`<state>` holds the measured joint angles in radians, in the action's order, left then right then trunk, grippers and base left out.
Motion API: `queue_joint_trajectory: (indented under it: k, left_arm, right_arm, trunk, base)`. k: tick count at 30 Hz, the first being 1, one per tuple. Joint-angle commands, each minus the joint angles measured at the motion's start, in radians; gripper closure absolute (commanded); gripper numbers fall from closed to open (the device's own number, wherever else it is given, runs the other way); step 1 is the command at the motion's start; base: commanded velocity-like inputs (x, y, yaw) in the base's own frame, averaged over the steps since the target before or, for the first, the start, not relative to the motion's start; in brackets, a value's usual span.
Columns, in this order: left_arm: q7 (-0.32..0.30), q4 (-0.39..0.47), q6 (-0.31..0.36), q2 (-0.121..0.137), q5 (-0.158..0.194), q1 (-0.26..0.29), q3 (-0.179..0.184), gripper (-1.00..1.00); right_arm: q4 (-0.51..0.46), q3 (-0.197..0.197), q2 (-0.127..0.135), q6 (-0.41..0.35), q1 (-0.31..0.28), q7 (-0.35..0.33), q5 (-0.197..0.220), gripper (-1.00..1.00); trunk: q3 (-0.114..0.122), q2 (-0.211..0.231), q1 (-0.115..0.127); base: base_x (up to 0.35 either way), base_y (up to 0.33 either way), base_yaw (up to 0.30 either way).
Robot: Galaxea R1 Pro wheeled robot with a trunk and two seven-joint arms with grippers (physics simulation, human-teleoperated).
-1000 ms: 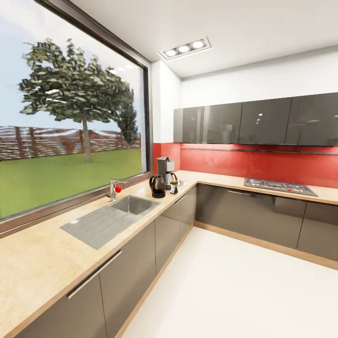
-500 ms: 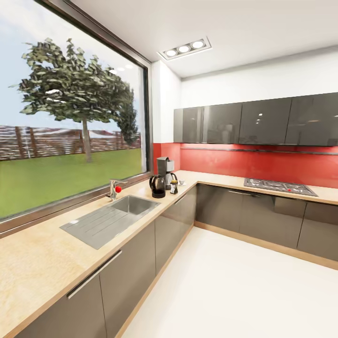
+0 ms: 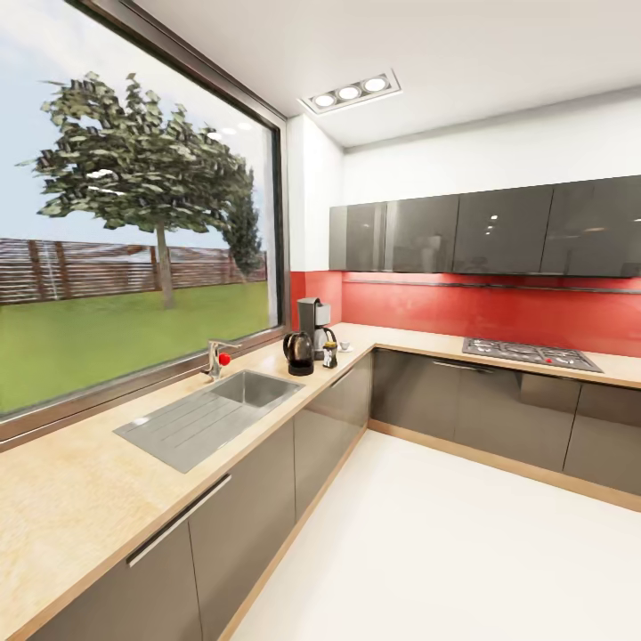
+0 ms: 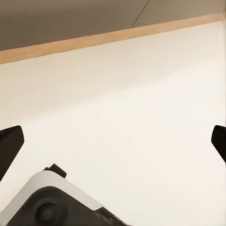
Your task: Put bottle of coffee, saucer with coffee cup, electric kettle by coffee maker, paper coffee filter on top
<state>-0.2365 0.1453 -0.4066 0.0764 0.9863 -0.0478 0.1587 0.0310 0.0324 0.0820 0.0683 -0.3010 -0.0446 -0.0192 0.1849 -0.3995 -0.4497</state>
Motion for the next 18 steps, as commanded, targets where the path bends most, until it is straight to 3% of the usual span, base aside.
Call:
queue_joint_trajectory:
  k: [1, 9, 14, 15, 18]
  left_arm:
    - [-0.003, 0.007, -0.002, -0.005, 0.011, -0.001, 0.007, -1.0]
    - [0.023, 0.007, 0.007, -0.013, -0.026, -0.001, 0.02, -1.0]
    - [0.051, 0.007, 0.002, -0.015, -0.054, -0.001, 0.016, -1.0]
    - [0.12, 0.007, 0.002, -0.015, -0.103, -0.001, 0.016, -1.0]
    - [0.121, 0.007, -0.005, -0.015, -0.105, -0.001, 0.014, -1.0]
  right_arm:
    - [0.004, 0.003, -0.001, 0.006, -0.001, -0.002, 0.0, 1.0]
    - [0.004, 0.001, -0.009, 0.003, -0.001, -0.004, -0.001, 1.0]
    - [0.004, 0.0, -0.008, -0.014, -0.001, -0.011, -0.002, 1.0]
    - [0.004, 0.0, -0.008, -0.014, -0.001, -0.012, -0.002, 1.0]
    - [0.004, -0.002, -0.02, -0.016, -0.001, -0.013, 0.007, 1.0]
  trunk:
    - [0.0, 0.0, 0.0]
    - [0.0, 0.0, 0.0]
    - [0.0, 0.0, 0.0]
    - [0.0, 0.0, 0.0]
    - [0.0, 0.0, 0.0]
  base:
    - [0.0, 0.0, 0.0]
    - [0.009, -0.017, 0.0]
    - [0.17, -0.184, 0.0]
    - [0.197, -0.23, 0.0]
    - [0.168, -0.258, 0.0]
